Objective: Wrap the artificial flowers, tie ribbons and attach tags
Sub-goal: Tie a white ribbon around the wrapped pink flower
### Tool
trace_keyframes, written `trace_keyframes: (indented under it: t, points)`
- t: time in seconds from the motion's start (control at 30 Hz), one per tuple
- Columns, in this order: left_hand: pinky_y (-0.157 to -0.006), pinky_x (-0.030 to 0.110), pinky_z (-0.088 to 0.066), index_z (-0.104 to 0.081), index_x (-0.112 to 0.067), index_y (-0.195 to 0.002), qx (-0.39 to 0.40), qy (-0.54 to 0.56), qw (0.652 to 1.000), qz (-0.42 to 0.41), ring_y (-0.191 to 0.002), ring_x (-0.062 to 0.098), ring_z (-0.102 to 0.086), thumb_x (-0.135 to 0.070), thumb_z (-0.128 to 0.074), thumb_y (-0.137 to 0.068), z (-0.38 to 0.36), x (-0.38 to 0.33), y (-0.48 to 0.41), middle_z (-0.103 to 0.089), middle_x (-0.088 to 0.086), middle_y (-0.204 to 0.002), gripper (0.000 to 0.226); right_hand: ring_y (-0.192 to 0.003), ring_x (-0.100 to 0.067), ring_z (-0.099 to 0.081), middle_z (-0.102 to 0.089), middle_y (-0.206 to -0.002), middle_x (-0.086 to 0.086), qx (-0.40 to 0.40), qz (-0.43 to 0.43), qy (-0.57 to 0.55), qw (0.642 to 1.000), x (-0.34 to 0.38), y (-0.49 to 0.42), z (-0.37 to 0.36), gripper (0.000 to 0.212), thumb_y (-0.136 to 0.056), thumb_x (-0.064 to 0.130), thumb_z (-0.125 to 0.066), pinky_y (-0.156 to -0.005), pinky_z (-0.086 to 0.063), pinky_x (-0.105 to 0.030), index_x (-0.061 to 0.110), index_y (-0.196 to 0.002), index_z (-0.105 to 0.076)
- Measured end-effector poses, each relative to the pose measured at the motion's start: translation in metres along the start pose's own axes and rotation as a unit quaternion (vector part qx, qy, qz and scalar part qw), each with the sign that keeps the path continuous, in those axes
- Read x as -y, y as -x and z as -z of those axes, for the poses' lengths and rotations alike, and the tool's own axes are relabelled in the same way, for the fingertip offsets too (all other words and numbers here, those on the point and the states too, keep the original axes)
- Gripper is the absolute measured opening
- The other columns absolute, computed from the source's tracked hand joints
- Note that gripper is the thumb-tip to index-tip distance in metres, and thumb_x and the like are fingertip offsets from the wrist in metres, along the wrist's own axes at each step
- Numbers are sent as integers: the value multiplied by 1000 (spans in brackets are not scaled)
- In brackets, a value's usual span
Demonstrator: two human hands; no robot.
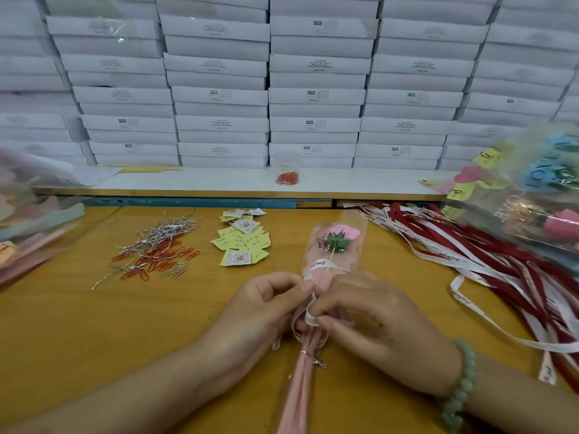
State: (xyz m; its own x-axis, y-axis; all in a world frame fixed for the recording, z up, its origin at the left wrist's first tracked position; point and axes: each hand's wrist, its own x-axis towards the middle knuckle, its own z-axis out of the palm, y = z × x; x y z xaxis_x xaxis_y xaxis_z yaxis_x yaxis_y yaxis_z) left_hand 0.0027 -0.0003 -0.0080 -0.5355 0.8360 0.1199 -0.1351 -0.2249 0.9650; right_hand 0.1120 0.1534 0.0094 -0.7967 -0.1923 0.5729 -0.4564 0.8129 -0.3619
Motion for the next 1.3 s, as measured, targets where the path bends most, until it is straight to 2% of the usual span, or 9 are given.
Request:
trace_keyframes:
  t: [0.13, 0.27, 0.37, 0.57, 0.7, 0.87, 1.03, 1.17, 1.3]
  points:
    - [-55, 20, -51, -75, -15, -81, -27, 10, 1000, -7, -60, 15, -65, -26, -77, -71, 1, 1, 0, -70, 10, -74, 15, -65, -8, -61, -67, -74, 10, -23, -91, -105, 990, 3, 1, -1, 3, -83, 23, -75, -63, -50, -25, 21, -83, -72]
    - [-61, 27, -56, -75, -16, -79, -45, 3, 999, -14, -67, 21, -68, -23, -81, -66, 1, 2, -1, -72, 14, -81, 17, -52, -15, -61, -70, -67, -10, -10, -220, -256, 941, -1, -1, -3, 24, -76, 12, -80, -52, -49, -24, 6, -76, -57]
    - [-53, 20, -52, -74, -16, -77, -52, -10, 998, -21, -62, 16, -67, -15, -81, -69, -1, 0, 1, -72, 13, -79, 11, -48, -14, -59, -70, -69, -15, -2, -277, -293, 915, -5, -2, -4, 35, -75, 7, -79, -46, -44, -19, 7, -78, -44]
    - [-56, 19, -50, -74, -19, -73, -69, -62, 995, -34, -64, 15, -64, -18, -84, -61, -3, -2, 2, -69, 13, -77, 16, -51, -9, -54, -62, -78, 9, -23, -275, -244, 930, -7, -1, -6, 25, -79, 11, -77, -45, -41, -20, 13, -85, -53]
    - [-55, 18, -51, -73, -20, -70, -57, -104, 991, -61, -60, 8, -63, -13, -88, -59, -7, -5, 4, -70, 1, -70, 20, -50, -11, -53, -66, -91, 7, -20, -247, -242, 938, -7, -1, -5, 25, -83, 10, -73, -43, -42, -22, 9, -92, -49]
    - [-59, 21, -54, -75, -18, -74, -32, -178, 977, -116, -67, 8, -65, -4, -82, -70, -9, -9, 7, -72, 0, -75, 16, -53, -13, -52, -64, -78, -4, 5, -225, -266, 937, -4, -1, -6, 22, -88, 8, -67, -48, -43, -21, 6, -91, -45]
    - [-57, 22, -53, -72, -9, -74, -32, -194, 968, -156, -67, 12, -66, -6, -81, -71, -9, -9, 8, -71, 3, -76, 9, -45, -14, -46, -67, -70, -8, 15, -249, -289, 924, -6, -2, -7, 16, -93, -2, -56, -44, -36, -20, 2, -92, -40]
    - [-62, 27, -53, -73, -11, -72, -27, -206, 965, -162, -71, 14, -65, 0, -79, -72, -7, -9, 7, -70, 5, -79, 13, -45, -3, -47, -61, -68, -3, -15, -269, -341, 900, -5, -6, -4, 12, -89, -6, -58, -42, -35, -11, 1, -84, -51]
    - [-62, 32, -54, -72, -10, -70, -38, -209, 963, -165, -71, 16, -65, -5, -80, -69, -5, -9, 5, -69, 7, -79, 9, -52, -15, -44, -54, -64, -9, -36, -280, -359, 890, -7, -4, 1, 7, -88, 2, -62, -44, -35, -19, 8, -86, -66]
